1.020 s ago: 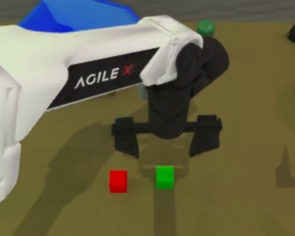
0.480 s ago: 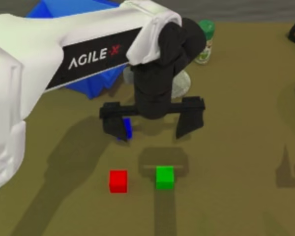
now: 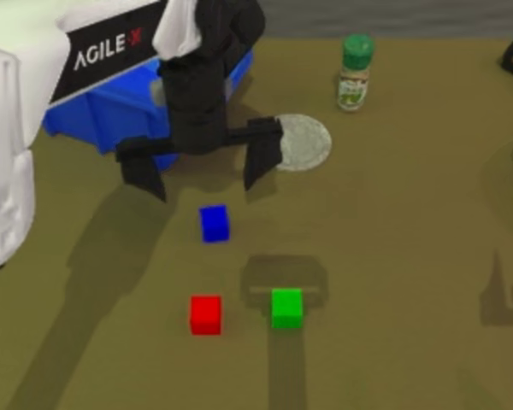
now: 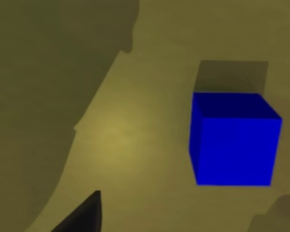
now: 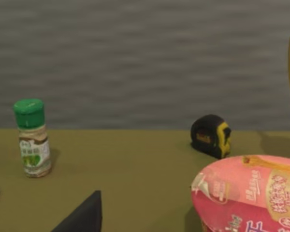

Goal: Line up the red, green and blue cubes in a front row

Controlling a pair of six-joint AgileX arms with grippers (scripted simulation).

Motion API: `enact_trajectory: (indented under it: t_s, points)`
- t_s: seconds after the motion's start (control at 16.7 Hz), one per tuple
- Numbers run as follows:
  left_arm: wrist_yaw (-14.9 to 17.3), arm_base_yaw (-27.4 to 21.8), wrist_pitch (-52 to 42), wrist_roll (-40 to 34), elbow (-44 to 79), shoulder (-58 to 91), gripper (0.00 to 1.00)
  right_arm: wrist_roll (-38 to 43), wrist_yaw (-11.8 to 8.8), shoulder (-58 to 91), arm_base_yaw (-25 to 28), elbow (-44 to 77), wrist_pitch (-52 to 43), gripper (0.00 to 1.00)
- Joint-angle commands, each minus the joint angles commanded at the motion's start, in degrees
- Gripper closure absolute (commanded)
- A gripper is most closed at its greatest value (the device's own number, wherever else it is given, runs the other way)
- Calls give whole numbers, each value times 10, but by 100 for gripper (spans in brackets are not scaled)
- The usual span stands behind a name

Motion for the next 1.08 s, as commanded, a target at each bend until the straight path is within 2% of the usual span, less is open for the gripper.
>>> enact_trajectory:
  t_s: [0.3, 0.66, 0.96, 1.08]
  points:
    - [0, -1, 24, 0, -20, 6, 0, 0, 0, 0, 0, 0, 0, 0]
    - [1, 1, 157, 2, -102, 53, 0, 0, 0, 0, 0, 0, 0, 0]
    - [1, 1, 168, 1, -109, 58, 0, 0, 0, 0, 0, 0, 0, 0]
    - [1, 1, 168, 1, -109, 58, 15, 0, 0, 0, 0, 0, 0, 0]
